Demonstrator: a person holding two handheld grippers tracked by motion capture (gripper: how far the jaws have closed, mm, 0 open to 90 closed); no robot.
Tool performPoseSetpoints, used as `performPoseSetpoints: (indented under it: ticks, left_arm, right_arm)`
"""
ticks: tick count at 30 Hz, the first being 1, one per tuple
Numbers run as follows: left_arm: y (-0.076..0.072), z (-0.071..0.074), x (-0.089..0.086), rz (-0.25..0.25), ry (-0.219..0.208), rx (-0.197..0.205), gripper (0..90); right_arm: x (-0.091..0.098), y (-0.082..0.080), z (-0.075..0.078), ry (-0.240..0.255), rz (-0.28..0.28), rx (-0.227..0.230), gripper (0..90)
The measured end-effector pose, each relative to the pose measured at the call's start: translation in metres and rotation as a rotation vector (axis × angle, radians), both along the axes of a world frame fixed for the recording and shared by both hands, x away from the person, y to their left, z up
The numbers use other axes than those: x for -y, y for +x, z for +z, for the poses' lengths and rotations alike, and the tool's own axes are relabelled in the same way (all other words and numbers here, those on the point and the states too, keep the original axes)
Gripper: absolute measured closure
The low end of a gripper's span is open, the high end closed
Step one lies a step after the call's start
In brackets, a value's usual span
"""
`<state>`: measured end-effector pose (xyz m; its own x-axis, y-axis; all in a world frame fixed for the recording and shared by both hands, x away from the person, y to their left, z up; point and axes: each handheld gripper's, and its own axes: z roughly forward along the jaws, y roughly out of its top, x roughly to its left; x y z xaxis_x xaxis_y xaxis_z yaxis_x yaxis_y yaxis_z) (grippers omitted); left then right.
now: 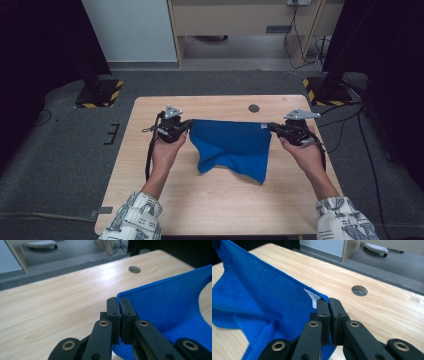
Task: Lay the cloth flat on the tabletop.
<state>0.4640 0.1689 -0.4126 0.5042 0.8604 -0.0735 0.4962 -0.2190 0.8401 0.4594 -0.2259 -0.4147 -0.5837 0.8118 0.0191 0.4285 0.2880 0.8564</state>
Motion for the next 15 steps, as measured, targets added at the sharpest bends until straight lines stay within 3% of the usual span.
performPoseSetpoints:
  ticks: [15]
  left_arm:
    - [0.019, -0.032, 0.009, 0.031, 0.033, -0.045, 87.5]
  right_arm:
    - [-0.005, 0.031, -0.032, -0.023, -0.058, -0.068, 87.3]
